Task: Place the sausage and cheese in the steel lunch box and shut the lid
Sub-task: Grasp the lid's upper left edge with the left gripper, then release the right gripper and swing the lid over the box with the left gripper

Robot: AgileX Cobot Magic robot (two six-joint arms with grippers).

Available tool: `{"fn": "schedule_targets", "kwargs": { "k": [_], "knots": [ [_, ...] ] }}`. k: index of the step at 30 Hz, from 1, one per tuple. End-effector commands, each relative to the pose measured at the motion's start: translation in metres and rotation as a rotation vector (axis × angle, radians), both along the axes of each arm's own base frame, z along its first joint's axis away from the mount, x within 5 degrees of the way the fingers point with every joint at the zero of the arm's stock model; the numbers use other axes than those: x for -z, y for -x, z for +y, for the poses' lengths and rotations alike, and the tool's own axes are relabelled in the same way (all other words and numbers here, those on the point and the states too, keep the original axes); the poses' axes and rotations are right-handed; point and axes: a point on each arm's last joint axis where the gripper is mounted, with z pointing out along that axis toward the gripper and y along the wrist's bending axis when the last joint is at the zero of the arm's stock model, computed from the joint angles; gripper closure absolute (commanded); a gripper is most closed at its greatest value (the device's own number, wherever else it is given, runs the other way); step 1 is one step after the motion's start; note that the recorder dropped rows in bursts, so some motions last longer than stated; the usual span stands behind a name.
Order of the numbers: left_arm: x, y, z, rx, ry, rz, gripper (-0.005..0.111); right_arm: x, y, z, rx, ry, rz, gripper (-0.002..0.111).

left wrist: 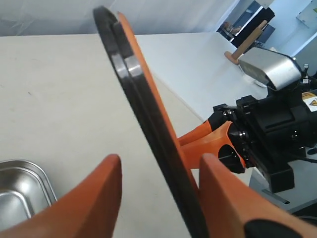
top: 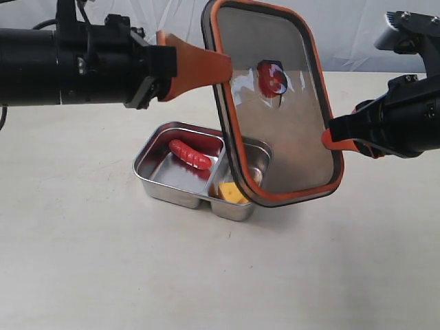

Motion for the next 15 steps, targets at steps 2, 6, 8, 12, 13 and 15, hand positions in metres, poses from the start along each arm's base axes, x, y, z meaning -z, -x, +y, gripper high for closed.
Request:
{"fn": "schedule_targets", "kwargs": {
  "k": [2, 6, 8, 12, 13, 15],
  "knots": [
    [0.006, -0.005, -0.004, 0.027, 0.012, 0.021, 0.059, 0.0, 0.002, 0.002, -0.015, -0.009, -0.001, 0.109],
    [0.006, -0.004, -0.005, 0.037, 0.011, 0.012, 0.059, 0.0, 0.006, 0.009, -0.051, -0.009, -0.002, 0.109],
    [0.006, -0.005, -0.005, 0.034, 0.01, 0.012, 0.061, 0.0, 0.007, 0.01, -0.056, -0.01, -0.008, 0.109],
    [0.007, -0.005, -0.004, 0.027, 0.004, 0.008, 0.088, 0.0, 0.007, 0.011, -0.057, -0.011, -0.014, 0.109],
    [0.007, -0.005, -0.004, 0.026, 0.002, 0.006, 0.097, 0.0, 0.007, 0.011, -0.057, -0.011, -0.014, 0.109],
    [0.007, -0.006, -0.004, 0.019, -0.004, 0.001, 0.106, 0.0, 0.007, 0.011, -0.057, -0.011, -0.014, 0.109]
  ]
}}
